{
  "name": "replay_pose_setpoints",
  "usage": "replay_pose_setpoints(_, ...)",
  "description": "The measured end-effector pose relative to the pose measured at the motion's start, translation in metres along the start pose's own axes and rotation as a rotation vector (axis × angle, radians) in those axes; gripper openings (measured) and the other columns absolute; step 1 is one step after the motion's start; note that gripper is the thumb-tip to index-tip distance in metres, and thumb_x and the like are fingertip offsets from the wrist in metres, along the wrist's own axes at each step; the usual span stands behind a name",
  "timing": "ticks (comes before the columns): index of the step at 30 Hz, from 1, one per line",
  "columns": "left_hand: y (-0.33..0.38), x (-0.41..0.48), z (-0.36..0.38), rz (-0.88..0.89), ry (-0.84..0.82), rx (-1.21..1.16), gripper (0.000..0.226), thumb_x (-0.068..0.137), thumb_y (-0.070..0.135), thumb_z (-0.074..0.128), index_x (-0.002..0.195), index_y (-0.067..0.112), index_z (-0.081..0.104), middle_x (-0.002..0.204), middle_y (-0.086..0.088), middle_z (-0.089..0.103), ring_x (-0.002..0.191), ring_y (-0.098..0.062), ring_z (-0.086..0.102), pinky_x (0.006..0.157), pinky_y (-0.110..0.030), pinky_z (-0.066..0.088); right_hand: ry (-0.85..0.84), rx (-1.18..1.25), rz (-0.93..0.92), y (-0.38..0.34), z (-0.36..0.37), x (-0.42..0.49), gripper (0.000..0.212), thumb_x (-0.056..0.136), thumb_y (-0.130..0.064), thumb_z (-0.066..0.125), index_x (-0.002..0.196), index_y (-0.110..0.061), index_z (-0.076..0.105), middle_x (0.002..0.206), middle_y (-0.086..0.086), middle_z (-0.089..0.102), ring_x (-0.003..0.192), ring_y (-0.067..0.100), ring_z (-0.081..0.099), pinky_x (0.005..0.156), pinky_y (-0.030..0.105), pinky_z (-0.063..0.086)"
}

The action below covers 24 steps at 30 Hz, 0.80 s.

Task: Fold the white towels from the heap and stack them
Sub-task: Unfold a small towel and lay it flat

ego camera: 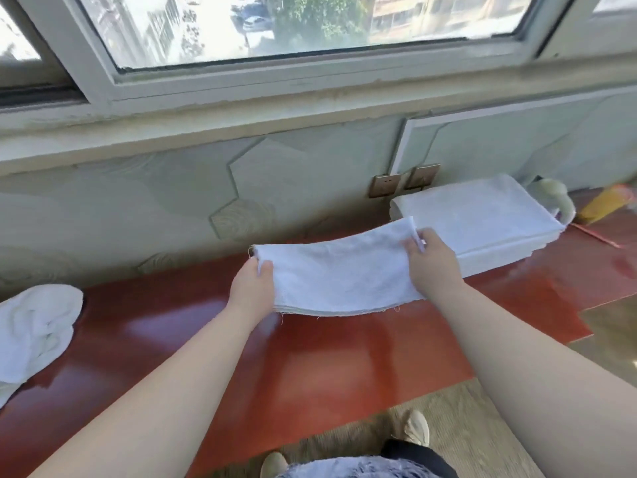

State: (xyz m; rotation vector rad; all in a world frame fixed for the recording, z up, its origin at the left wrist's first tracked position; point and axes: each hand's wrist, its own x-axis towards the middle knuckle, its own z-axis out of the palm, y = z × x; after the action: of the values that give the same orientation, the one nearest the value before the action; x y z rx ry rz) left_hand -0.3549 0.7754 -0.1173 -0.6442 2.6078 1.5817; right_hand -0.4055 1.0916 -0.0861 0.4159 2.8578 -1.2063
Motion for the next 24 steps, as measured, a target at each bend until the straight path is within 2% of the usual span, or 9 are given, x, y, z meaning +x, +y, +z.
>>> replay_pose_setpoints(6,0.084,0.025,0.103,0.11,-0.044,-0.027,0.029,0.106,0.027,0.04,0.103,0.011,0.065,0.101,-0.004,0.071,0.096,-0.027,0.066,0.088,-0.041,0.051,0.101,-0.01,-0.048,0.058,-0.1,0.093,0.018,0.103,-0.037,0.05,0.104,-0.022,0.06,0.083,0.003,0.063,0.083,0.028,0.059,0.071,0.035,0.039)
replay_pose_setpoints(9,0.123,0.03,0.17,0.104,-0.004,-0.071,0.029,0.107,0.025,0.04,0.101,0.008,0.064,0.095,-0.003,0.069,0.084,-0.022,0.061,0.077,-0.037,0.048,0.106,-0.044,-0.053,0.096,-0.149,0.148,0.02,0.103,-0.036,0.051,0.105,-0.019,0.06,0.08,0.002,0.061,0.084,0.032,0.058,0.072,0.034,0.036)
replay_pose_setpoints(11,0.145,0.032,0.214,0.065,0.018,-0.113,0.031,0.107,0.025,0.04,0.101,0.003,0.062,0.091,-0.004,0.065,0.079,-0.021,0.056,0.071,-0.035,0.046,0.088,-0.071,-0.047,0.118,-0.181,0.18,0.023,0.104,-0.036,0.05,0.113,-0.018,0.06,0.087,0.005,0.062,0.088,0.032,0.057,0.076,0.034,0.038)
replay_pose_setpoints(15,0.177,0.039,0.284,0.024,0.067,-0.162,0.032,0.105,0.026,0.041,0.098,0.001,0.059,0.086,-0.005,0.062,0.076,-0.02,0.053,0.072,-0.035,0.045,0.06,-0.121,-0.058,0.156,-0.231,0.238,0.023,0.105,-0.035,0.05,0.111,-0.015,0.06,0.087,0.004,0.057,0.086,0.029,0.052,0.074,0.031,0.033)
replay_pose_setpoints(18,0.191,0.044,0.319,-0.016,0.088,-0.13,0.031,0.104,0.027,0.04,0.094,0.004,0.057,0.081,-0.003,0.058,0.072,-0.019,0.05,0.069,-0.036,0.043,0.017,-0.099,-0.029,0.172,-0.246,0.273,0.025,0.105,-0.036,0.05,0.118,-0.018,0.061,0.095,0.005,0.062,0.087,0.028,0.055,0.072,0.033,0.037)
replay_pose_setpoints(20,0.187,0.049,0.338,-0.079,0.032,-0.044,0.029,0.106,0.031,0.042,0.096,0.01,0.059,0.088,-0.002,0.061,0.077,-0.02,0.053,0.073,-0.037,0.045,-0.025,-0.106,0.009,0.185,-0.245,0.292,0.027,0.103,-0.037,0.052,0.122,-0.019,0.06,0.099,0.005,0.065,0.091,0.029,0.058,0.074,0.033,0.042)
replay_pose_setpoints(22,0.176,0.055,0.354,-0.155,-0.054,0.114,0.03,0.105,0.036,0.049,0.111,0.01,0.064,0.105,-0.005,0.065,0.093,-0.026,0.061,0.083,-0.038,0.051,-0.11,-0.173,0.064,0.207,-0.238,0.307,0.036,0.101,-0.037,0.056,0.13,-0.015,0.059,0.108,0.006,0.068,0.101,0.031,0.061,0.08,0.032,0.042)
replay_pose_setpoints(24,0.168,0.059,0.363,-0.18,-0.047,0.235,0.032,0.103,0.033,0.056,0.113,0.004,0.064,0.109,-0.007,0.063,0.1,-0.029,0.06,0.083,-0.035,0.046,-0.208,-0.239,0.097,0.226,-0.231,0.309,0.035,0.102,-0.032,0.056,0.129,-0.012,0.062,0.105,0.007,0.067,0.097,0.031,0.06,0.079,0.033,0.042)
